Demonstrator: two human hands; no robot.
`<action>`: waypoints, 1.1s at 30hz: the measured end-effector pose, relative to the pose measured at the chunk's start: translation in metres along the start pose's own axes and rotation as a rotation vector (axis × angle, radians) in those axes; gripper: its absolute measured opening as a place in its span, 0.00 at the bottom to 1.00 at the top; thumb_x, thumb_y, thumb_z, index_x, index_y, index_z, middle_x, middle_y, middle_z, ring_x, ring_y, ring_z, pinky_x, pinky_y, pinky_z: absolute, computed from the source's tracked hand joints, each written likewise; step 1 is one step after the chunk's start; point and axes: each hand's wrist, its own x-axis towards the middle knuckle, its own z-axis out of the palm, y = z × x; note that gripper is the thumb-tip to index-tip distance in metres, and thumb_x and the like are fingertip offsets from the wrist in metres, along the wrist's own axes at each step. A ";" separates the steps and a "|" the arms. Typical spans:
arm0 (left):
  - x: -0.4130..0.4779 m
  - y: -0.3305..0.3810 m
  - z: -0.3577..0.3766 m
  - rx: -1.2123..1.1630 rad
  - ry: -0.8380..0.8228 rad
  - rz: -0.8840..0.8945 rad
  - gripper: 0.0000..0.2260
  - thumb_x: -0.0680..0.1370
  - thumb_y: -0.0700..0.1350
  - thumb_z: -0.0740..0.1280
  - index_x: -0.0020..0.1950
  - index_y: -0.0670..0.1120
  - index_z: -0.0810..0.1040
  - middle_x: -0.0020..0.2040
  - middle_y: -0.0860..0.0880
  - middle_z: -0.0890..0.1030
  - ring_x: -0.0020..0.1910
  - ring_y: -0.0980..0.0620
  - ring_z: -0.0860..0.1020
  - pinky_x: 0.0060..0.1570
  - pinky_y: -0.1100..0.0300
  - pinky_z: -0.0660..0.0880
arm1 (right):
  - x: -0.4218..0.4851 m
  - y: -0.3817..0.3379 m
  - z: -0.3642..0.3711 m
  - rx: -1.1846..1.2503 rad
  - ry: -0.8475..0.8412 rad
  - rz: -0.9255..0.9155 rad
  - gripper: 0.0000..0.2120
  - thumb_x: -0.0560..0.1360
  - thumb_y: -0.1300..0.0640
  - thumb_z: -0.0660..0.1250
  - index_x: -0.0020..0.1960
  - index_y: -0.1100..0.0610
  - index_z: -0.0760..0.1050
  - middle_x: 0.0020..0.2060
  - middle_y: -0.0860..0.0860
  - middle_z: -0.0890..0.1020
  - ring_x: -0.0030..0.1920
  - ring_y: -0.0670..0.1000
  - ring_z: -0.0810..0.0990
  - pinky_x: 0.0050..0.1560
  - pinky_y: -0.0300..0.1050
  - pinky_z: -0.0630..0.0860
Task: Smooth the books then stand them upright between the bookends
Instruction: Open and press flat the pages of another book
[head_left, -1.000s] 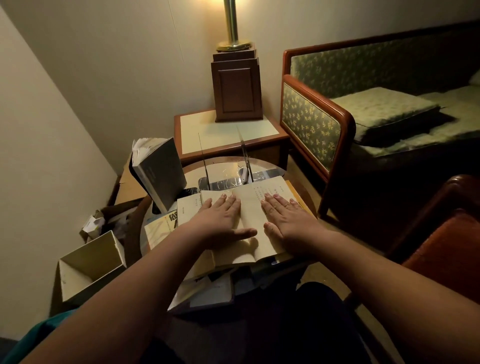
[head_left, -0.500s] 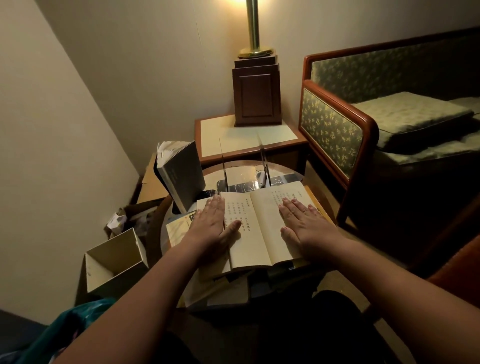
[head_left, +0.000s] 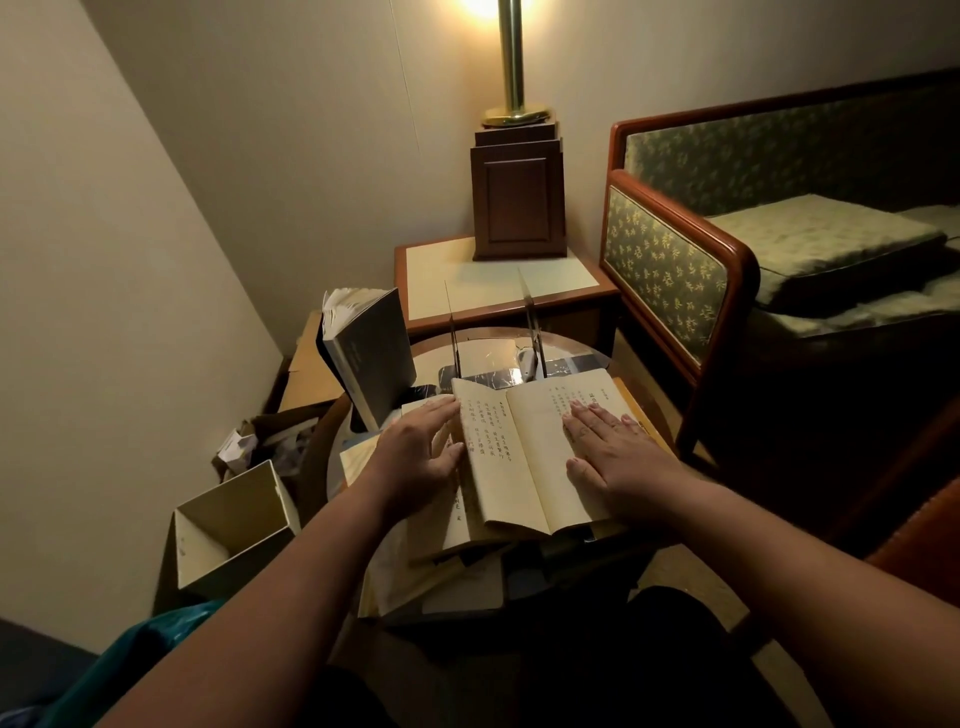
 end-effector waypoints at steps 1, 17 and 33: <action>0.000 0.003 -0.001 -0.037 0.026 0.030 0.26 0.78 0.48 0.71 0.74 0.52 0.70 0.72 0.55 0.73 0.71 0.56 0.70 0.68 0.51 0.71 | -0.001 -0.001 -0.002 0.017 0.017 -0.004 0.31 0.82 0.38 0.47 0.81 0.48 0.44 0.80 0.47 0.43 0.79 0.50 0.41 0.76 0.51 0.39; 0.032 0.046 0.012 -0.038 0.086 0.277 0.14 0.77 0.49 0.72 0.62 0.50 0.81 0.64 0.52 0.80 0.64 0.55 0.78 0.61 0.56 0.78 | -0.017 -0.053 -0.057 0.527 0.392 -0.091 0.14 0.76 0.49 0.72 0.57 0.56 0.79 0.51 0.48 0.81 0.47 0.44 0.78 0.39 0.29 0.70; 0.027 0.030 0.024 0.090 -0.052 0.065 0.26 0.78 0.55 0.68 0.75 0.55 0.67 0.77 0.53 0.66 0.75 0.49 0.64 0.72 0.45 0.65 | -0.012 -0.037 -0.028 0.249 0.324 0.064 0.15 0.77 0.55 0.68 0.63 0.45 0.79 0.60 0.48 0.75 0.57 0.51 0.75 0.48 0.38 0.74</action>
